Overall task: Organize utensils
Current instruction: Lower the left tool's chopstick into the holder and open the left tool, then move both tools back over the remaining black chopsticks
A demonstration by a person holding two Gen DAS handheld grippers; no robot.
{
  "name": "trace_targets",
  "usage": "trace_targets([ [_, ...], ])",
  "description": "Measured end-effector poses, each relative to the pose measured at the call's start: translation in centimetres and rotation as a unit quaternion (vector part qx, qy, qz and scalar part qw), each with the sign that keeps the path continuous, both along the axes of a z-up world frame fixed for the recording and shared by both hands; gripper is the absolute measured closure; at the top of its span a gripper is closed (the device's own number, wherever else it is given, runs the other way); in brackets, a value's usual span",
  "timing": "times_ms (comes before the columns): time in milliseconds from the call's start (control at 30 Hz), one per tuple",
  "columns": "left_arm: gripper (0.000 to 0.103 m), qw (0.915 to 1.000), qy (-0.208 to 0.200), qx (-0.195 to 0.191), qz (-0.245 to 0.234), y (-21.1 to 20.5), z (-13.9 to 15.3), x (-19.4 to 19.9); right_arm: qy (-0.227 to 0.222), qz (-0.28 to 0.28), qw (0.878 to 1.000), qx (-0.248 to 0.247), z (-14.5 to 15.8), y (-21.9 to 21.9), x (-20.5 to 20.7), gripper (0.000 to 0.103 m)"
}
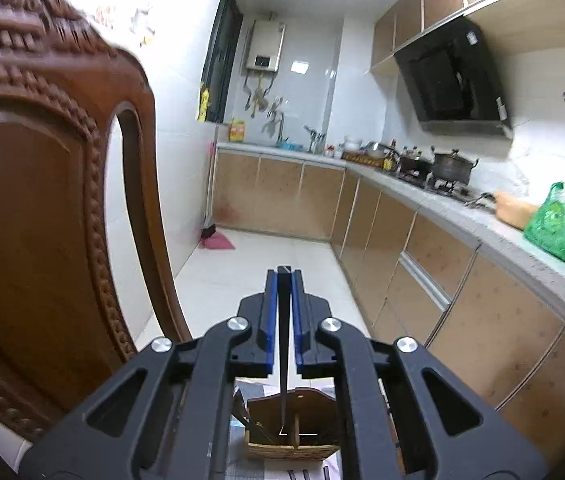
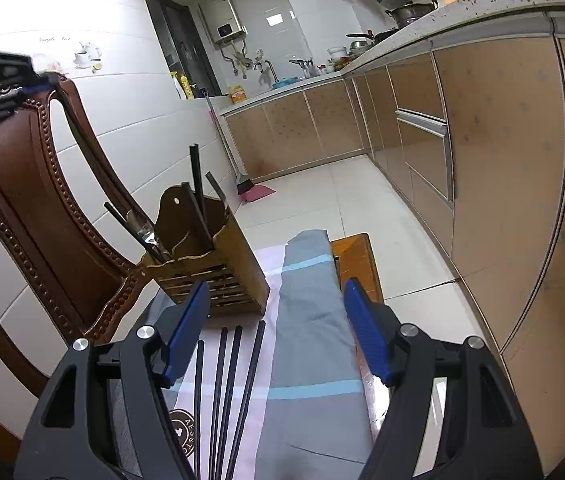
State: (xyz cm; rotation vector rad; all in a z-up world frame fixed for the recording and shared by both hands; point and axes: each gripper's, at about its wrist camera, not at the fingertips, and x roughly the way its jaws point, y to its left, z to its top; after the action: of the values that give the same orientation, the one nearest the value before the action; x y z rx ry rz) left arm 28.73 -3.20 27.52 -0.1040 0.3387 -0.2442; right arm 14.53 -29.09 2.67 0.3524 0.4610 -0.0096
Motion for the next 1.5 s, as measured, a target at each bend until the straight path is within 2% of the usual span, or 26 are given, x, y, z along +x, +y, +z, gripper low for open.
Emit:
trace_targets([
  [167, 0.096, 0.9981, 0.061, -0.003, 0.007, -0.3, -5.6, 4.2, 0.001, 0.000, 1.000, 0.001, 0.0, -0.4, 0.1, 0.035],
  [300, 0.094, 0.9923, 0.123, 0.005, -0.003, -0.4, -11.0, 5.9, 0.006, 0.001, 1.000, -0.001, -0.2, -0.3, 0.3, 0.035],
  [333, 0.080, 0.9915, 0.130, 0.009, -0.003, -0.4, -11.8, 5.9, 0.007, 0.002, 1.000, -0.001, -0.2, -0.3, 0.4, 0.035],
  [367, 0.057, 0.9912, 0.131, 0.012, -0.003, -0.2, -12.5, 5.4, 0.008, 0.004, 1.000, 0.000, -0.3, -0.1, 0.5, 0.035],
  [433, 0.039, 0.9927, 0.120, 0.013, -0.011, 0.3, -13.3, 3.4, 0.009, 0.008, 1.000, -0.002, -0.3, 0.2, 0.6, 0.035],
  [567, 0.023, 0.9926, 0.105, 0.050, -0.033, 0.6, -15.2, -2.5, 0.012, 0.020, 1.000, -0.014, -0.3, 1.2, 0.7, 0.035],
  [667, 0.020, 0.9862, 0.131, 0.094, -0.040, 0.2, -18.7, -6.7, 0.022, 0.029, 0.999, -0.021, -0.5, 1.8, 0.9, 0.035],
  [767, 0.019, 0.9787, 0.181, 0.081, -0.051, 0.5, -22.6, -9.6, 0.029, 0.036, 0.998, -0.030, -0.6, 2.4, 0.9, 0.035],
  [833, 0.019, 0.9706, 0.225, 0.069, -0.048, 0.7, -25.3, -10.6, 0.036, 0.041, 0.998, -0.040, -0.8, 3.0, 0.7, 0.035],
  [933, 0.019, 0.9645, 0.247, 0.079, -0.052, 0.0, -27.1, -11.6, 0.052, 0.050, 0.996, -0.049, -1.2, 3.9, 0.2, 0.035],
  [1000, 0.019, 0.9661, 0.237, 0.090, -0.048, -0.2, -27.2, -12.1, 0.061, 0.058, 0.995, -0.057, -1.5, 4.4, -0.4, 0.035],
  [1133, 0.019, 0.9675, 0.233, 0.086, -0.049, -0.3, -26.7, -12.3, 0.063, 0.065, 0.993, -0.075, -1.5, 5.3, -1.3, 0.033],
  [1500, 0.019, 0.9704, 0.219, 0.087, -0.055, -0.4, -26.1, -12.5, 0.075, 0.061, 0.992, -0.076, -2.0, 5.3, -1.4, 0.033],
])
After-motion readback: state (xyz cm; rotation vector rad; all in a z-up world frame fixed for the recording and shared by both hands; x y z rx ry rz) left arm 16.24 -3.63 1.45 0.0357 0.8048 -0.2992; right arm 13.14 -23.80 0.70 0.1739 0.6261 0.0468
